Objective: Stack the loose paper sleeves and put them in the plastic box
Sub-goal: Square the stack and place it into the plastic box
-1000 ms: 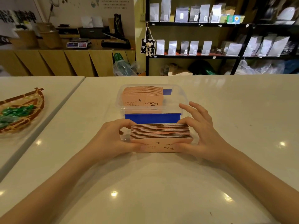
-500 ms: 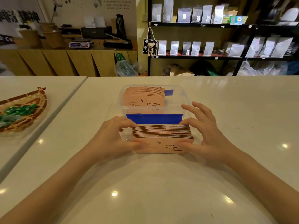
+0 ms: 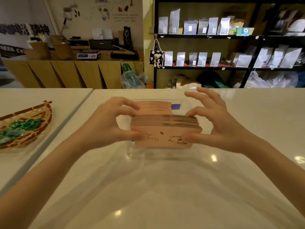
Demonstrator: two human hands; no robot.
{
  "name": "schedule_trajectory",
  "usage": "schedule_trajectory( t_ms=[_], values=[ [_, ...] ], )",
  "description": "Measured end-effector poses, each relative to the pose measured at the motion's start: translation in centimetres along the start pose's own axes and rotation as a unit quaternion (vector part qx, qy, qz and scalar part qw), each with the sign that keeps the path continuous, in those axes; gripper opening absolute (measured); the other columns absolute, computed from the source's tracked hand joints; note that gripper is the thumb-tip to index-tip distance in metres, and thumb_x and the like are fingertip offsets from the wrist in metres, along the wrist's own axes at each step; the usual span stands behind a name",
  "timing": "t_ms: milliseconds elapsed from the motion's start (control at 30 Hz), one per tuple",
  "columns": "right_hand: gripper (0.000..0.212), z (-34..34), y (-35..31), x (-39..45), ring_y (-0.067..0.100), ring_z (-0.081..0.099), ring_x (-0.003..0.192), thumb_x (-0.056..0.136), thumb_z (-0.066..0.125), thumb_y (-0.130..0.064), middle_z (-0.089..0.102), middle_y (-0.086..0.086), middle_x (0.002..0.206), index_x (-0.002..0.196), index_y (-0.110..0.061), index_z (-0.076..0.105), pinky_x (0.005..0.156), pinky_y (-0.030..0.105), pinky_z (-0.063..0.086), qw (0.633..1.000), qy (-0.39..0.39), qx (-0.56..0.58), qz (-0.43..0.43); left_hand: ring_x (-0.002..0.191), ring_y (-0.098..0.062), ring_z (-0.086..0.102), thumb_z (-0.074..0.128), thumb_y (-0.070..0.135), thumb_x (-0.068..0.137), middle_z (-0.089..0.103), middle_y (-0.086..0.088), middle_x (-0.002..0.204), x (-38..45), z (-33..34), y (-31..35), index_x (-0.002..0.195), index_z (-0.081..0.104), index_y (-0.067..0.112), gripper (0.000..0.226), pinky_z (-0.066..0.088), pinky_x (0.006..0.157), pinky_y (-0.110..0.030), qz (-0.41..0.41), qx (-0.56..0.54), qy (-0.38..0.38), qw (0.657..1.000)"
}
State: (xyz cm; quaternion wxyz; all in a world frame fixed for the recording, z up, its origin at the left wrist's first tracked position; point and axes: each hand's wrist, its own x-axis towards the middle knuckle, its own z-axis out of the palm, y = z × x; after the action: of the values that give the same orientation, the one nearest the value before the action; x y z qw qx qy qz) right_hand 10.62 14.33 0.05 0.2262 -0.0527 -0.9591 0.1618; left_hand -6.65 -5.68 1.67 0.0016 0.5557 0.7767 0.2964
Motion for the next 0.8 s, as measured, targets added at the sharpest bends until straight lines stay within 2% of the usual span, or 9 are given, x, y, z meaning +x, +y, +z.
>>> schedule_trajectory(
  t_ms=[100,200,300,433,533,667,800],
  values=[
    [0.043,-1.1,-0.2,2.7,0.002,0.003,0.135,0.059,0.061,-0.060,0.028,-0.012,0.147,0.094,-0.036,0.055,0.111,0.041,0.006,1.000,0.018,0.003,0.012,0.111,0.004,0.029,0.061,0.054,0.047,0.043,0.026,0.109,2.1,-1.6,-0.2,0.081,0.054,0.045,0.036,0.027,0.099,-0.031,-0.019,-0.004,0.015,1.000],
    [0.038,-1.2,0.1,5.0,0.004,0.005,0.136,0.061,0.063,-0.054,0.028,-0.011,0.147,0.094,-0.035,0.056,0.111,0.040,0.004,0.999,0.019,0.011,0.030,0.118,0.000,0.026,0.065,0.049,0.052,0.040,0.022,0.116,4.0,-2.4,-1.0,0.088,0.060,0.037,0.038,0.023,0.105,-0.037,-0.047,0.016,0.024,0.998],
    [0.033,-0.5,0.9,6.7,0.007,0.004,0.137,0.067,0.070,-0.047,0.027,-0.010,0.148,0.094,-0.032,0.060,0.112,0.042,0.003,0.999,-0.003,0.012,0.044,0.130,-0.008,0.021,0.073,0.036,0.063,0.039,0.021,0.118,5.6,-2.4,-2.3,0.093,0.064,0.030,0.032,0.017,0.109,-0.042,-0.077,0.037,0.001,0.996],
    [0.039,1.1,2.2,8.0,0.007,0.001,0.137,0.064,0.064,-0.057,0.025,-0.010,0.149,0.094,-0.032,0.060,0.112,0.045,0.001,0.997,-0.055,0.016,0.057,0.133,-0.009,0.016,0.073,0.037,0.064,0.042,0.016,0.129,6.9,-1.7,-4.4,0.090,0.064,0.032,0.028,0.013,0.111,-0.043,-0.104,0.021,-0.044,0.993],
    [0.045,1.9,3.3,8.7,0.005,0.000,0.136,0.065,0.062,-0.058,0.023,-0.009,0.149,0.099,-0.028,0.063,0.112,0.040,-0.001,0.994,-0.098,0.005,0.052,0.134,-0.010,0.015,0.073,0.039,0.064,0.041,0.018,0.127,7.5,-1.1,-5.3,0.091,0.065,0.032,0.029,0.012,0.111,-0.045,-0.122,0.028,-0.081,0.989],
    [0.055,3.2,4.0,9.4,0.009,0.000,0.138,0.060,0.054,-0.064,0.023,-0.009,0.150,0.101,-0.029,0.064,0.112,0.042,-0.001,0.987,-0.151,-0.023,0.045,0.137,-0.012,0.008,0.072,0.044,0.064,0.034,0.013,0.141,8.1,-0.2,-6.1,0.098,0.064,0.030,0.038,0.006,0.112,-0.048,-0.143,0.072,-0.138,0.977],
    [0.052,4.0,4.4,9.8,0.012,-0.001,0.138,0.058,0.055,-0.065,0.021,-0.011,0.150,0.097,-0.032,0.064,0.113,0.046,-0.001,0.983,-0.174,-0.036,0.047,0.138,-0.013,0.000,0.070,0.048,0.064,0.025,0.012,0.147,8.6,0.6,-6.5,0.102,0.063,0.033,0.042,-0.004,0.112,-0.049,-0.135,0.129,-0.189,0.964]
  ],
)
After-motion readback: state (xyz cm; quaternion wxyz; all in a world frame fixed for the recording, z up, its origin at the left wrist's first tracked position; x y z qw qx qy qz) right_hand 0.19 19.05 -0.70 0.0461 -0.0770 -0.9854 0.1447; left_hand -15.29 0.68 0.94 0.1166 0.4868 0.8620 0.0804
